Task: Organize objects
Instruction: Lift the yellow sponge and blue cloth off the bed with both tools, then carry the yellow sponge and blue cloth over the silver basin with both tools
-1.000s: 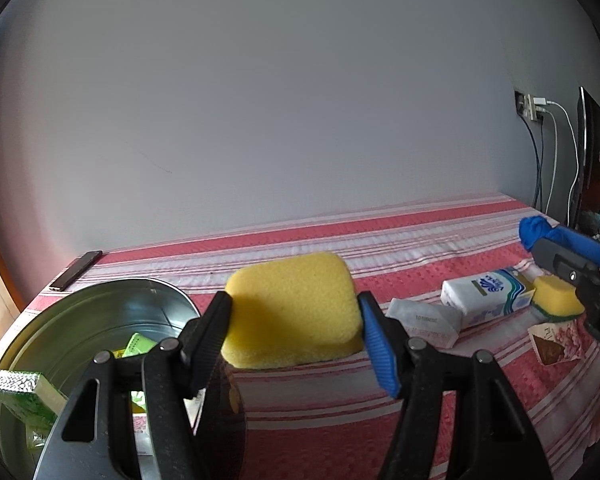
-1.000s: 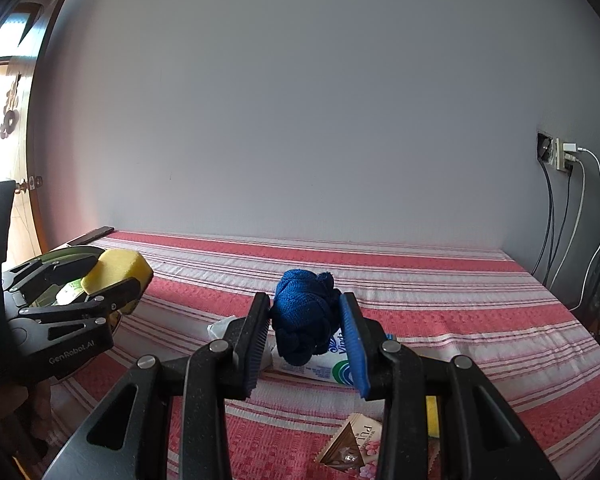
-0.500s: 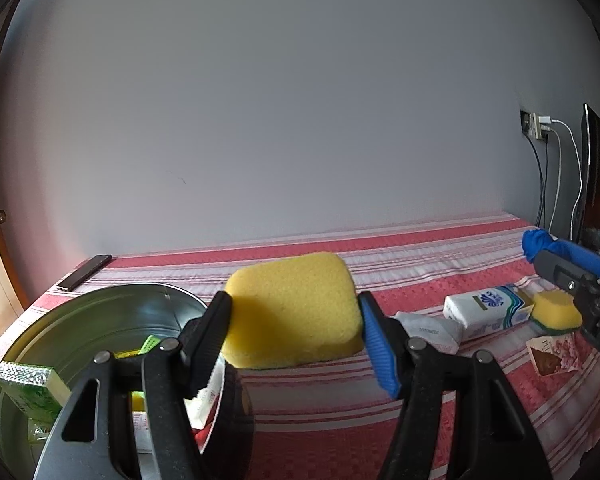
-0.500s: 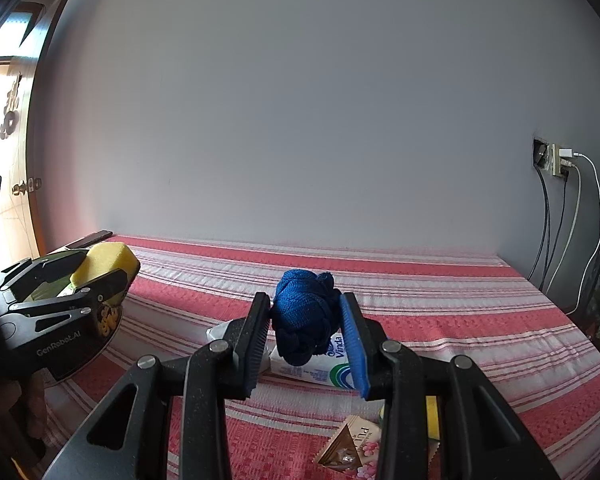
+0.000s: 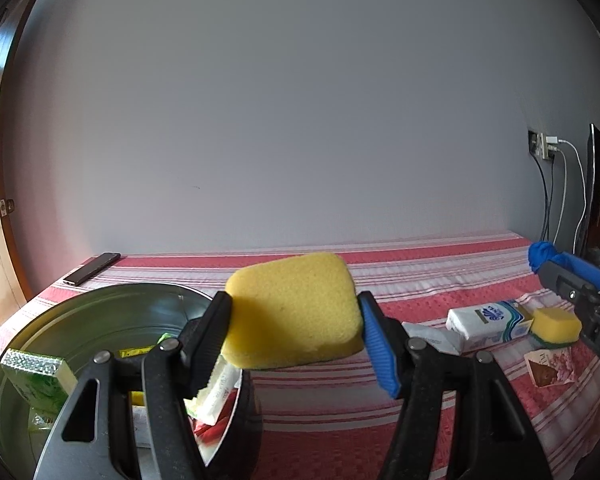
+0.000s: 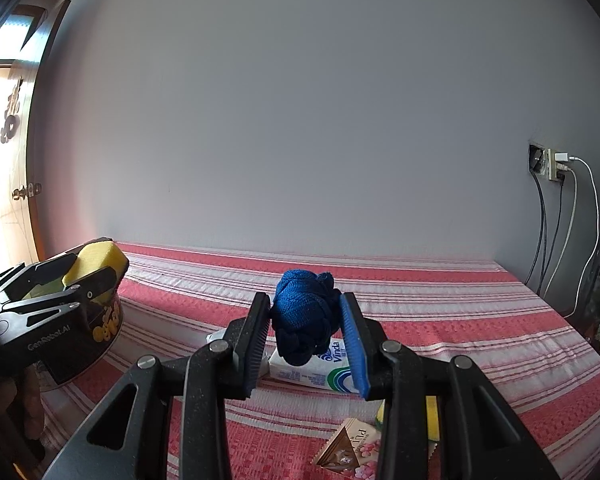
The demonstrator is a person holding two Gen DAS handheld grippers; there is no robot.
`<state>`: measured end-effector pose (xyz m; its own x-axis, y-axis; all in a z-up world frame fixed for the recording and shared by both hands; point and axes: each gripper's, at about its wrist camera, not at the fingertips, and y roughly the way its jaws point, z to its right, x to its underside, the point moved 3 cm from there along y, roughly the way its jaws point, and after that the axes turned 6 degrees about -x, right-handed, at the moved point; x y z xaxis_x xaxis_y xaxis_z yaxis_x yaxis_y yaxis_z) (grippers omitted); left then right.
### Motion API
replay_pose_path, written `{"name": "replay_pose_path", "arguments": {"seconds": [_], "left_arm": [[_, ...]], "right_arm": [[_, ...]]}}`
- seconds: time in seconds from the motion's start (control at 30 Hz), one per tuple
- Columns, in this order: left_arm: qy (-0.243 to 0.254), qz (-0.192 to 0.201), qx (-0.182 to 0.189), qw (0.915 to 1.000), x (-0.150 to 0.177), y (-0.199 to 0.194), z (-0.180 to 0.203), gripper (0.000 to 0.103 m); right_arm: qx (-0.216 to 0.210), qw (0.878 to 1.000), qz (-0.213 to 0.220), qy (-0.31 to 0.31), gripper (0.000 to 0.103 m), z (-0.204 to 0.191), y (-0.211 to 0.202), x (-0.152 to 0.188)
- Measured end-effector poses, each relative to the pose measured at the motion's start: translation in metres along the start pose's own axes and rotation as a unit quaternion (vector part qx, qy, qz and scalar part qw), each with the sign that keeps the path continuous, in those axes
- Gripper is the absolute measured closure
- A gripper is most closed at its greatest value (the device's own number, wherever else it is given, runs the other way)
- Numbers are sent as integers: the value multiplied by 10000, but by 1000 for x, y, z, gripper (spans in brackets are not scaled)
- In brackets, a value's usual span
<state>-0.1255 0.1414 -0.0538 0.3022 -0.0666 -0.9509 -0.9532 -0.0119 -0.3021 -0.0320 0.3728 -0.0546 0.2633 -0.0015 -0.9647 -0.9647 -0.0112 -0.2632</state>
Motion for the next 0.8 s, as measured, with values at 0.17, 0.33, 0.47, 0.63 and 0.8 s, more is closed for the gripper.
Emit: {"name": "replay_pose_path", "arguments": {"seconds": [0.17,0.33,0.47,0.63,0.8], "left_arm": [[-91,24,14,10000,0,-2,-3,39],[-172,85,-5,9998,0,-5,-8,39],[-201,147,-21,9997,0,-9,-8,39],[-245,149,-2,9996,1,-13,-10,39],[-296,194,-19,9994,2,-17,-13,39]], "right_arm": [[34,10000,2,-4,65,-2,1,-1],[71,10000,10,-5,65,-4,0,-2],[105,9999,39,-6,65,-5,-2,-1],[130,9998,128,-62,65,-8,-5,-2],[135,9989,371,-270,65,-17,-14,-4]]}}
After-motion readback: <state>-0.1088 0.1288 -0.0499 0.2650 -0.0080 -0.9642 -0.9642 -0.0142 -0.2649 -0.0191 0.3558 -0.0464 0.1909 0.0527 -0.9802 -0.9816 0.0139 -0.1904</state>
